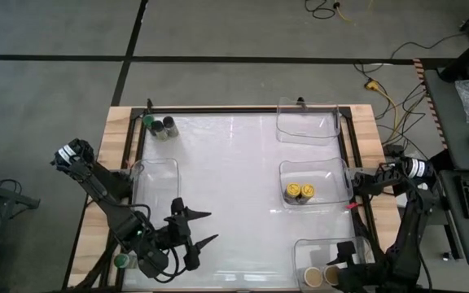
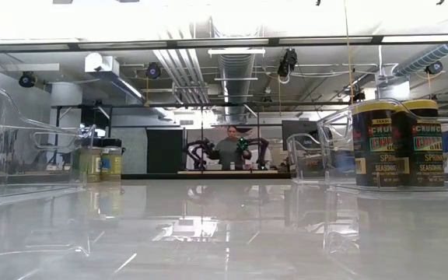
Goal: Sort spices by type
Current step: Put the brown seasoning bottle into the bottom right transparent bin
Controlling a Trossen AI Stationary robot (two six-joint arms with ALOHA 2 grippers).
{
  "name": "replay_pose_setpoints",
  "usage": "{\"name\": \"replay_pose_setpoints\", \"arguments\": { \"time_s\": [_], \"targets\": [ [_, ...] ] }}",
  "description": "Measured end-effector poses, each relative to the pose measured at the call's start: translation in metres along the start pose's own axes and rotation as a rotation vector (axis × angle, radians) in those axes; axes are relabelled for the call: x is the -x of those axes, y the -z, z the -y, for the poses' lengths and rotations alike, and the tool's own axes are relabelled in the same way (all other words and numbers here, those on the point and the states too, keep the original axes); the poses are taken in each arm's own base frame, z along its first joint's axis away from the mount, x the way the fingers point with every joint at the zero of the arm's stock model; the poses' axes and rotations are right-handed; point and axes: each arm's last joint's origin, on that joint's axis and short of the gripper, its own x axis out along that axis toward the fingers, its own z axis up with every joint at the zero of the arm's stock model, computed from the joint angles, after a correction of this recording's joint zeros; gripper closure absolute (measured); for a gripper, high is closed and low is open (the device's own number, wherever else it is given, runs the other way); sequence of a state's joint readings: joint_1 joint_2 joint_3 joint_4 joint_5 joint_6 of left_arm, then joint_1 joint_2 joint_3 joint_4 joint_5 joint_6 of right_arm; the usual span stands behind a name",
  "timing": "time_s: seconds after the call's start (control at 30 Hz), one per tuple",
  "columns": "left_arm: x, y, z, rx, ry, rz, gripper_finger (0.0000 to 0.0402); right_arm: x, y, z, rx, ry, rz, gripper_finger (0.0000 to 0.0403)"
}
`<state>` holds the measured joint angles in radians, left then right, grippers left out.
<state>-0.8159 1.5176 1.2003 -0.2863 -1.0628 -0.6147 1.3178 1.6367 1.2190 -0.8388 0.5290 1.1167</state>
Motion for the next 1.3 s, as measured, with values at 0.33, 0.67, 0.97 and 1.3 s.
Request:
{"name": "replay_pose_setpoints", "arguments": {
  "time_s": [0.33, 0.67, 0.97, 1.3],
  "targets": [
    [0.0, 0.0, 0.0, -0.002, 0.001, 0.001, 0.0117, 0.0, -0.001, -0.003, 0.002, -0.03, 0.001, 0.0118],
    [0.0, -0.001, 0.0, 0.006, 0.001, 0.001, 0.0117, 0.0, -0.001, -0.003, 0.0, -0.033, 0.002, 0.0114],
    [0.0, -0.001, 0.0, 0.003, 0.001, 0.001, 0.0117, 0.0, -0.001, -0.003, -0.001, -0.029, 0.01, 0.0071],
    [0.0, -0.001, 0.0, -0.002, 0.001, 0.001, 0.0117, 0.013, -0.014, -0.01, 0.0, -0.062, 0.055, 0.0067]
  ]
}}
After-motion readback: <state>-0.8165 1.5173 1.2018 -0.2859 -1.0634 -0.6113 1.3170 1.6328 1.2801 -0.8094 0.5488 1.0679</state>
